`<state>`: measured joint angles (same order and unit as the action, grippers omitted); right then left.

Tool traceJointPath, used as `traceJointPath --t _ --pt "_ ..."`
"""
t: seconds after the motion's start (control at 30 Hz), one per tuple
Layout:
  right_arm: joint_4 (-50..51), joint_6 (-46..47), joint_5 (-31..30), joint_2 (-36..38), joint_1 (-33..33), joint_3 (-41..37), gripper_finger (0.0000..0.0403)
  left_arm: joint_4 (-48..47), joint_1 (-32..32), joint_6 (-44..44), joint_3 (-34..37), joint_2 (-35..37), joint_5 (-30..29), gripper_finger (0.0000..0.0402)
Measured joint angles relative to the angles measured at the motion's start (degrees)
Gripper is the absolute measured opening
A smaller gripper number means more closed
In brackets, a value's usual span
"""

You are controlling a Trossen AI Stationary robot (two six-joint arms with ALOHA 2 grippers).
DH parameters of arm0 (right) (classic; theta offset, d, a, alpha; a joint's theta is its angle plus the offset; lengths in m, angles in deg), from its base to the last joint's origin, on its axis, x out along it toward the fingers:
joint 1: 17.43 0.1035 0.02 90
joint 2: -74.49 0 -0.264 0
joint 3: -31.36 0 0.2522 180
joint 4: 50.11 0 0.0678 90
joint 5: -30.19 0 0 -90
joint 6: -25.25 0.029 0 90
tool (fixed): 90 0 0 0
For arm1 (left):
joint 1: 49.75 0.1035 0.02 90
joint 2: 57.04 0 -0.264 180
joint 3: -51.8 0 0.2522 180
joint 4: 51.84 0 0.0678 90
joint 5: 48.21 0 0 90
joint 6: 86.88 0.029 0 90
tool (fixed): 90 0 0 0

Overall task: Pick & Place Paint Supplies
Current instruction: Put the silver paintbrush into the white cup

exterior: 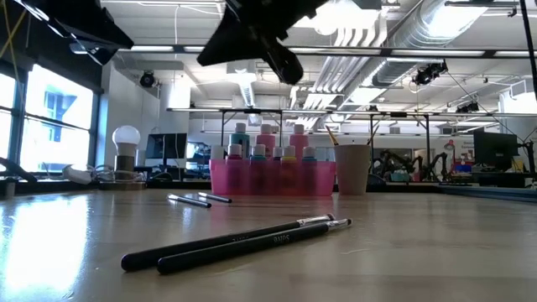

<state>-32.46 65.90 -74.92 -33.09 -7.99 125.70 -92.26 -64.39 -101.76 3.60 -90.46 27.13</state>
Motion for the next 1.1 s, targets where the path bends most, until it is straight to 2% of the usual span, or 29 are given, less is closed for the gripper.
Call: traceJointPath --t 0.13,0.23,0.5,0.7,1.1 --pt "6.26 -1.85 0.12 -3.58 0.04 8.08 0.0002 -0.05 0.00 0.38 -0.02 1.77 -1.57 0.0000" --pt "9.57 -3.15 0.12 -4.98 -0.47 11.10 0.0002 -0.07 0.00 -0.38 -0.02 4.03 -3.12 0.0000" --pt "15.39 -5.87 -2.94 -5.36 -2.54 11.09 0.0002 -0.07 0.00 1.10 -0.02 13.47 -3.39 0.0000" --pt "14.44 -8.99 -2.89 -6.02 -3.87 11.09 0.0002 -0.55 0.00 1.12 -0.04 19.95 -2.75 0.0000" --pt "11.46 -8.67 0.56 -10.60 -7.87 11.09 0.0002 -1.07 0.00 1.11 -0.04 22.05 -2.89 0.0000"
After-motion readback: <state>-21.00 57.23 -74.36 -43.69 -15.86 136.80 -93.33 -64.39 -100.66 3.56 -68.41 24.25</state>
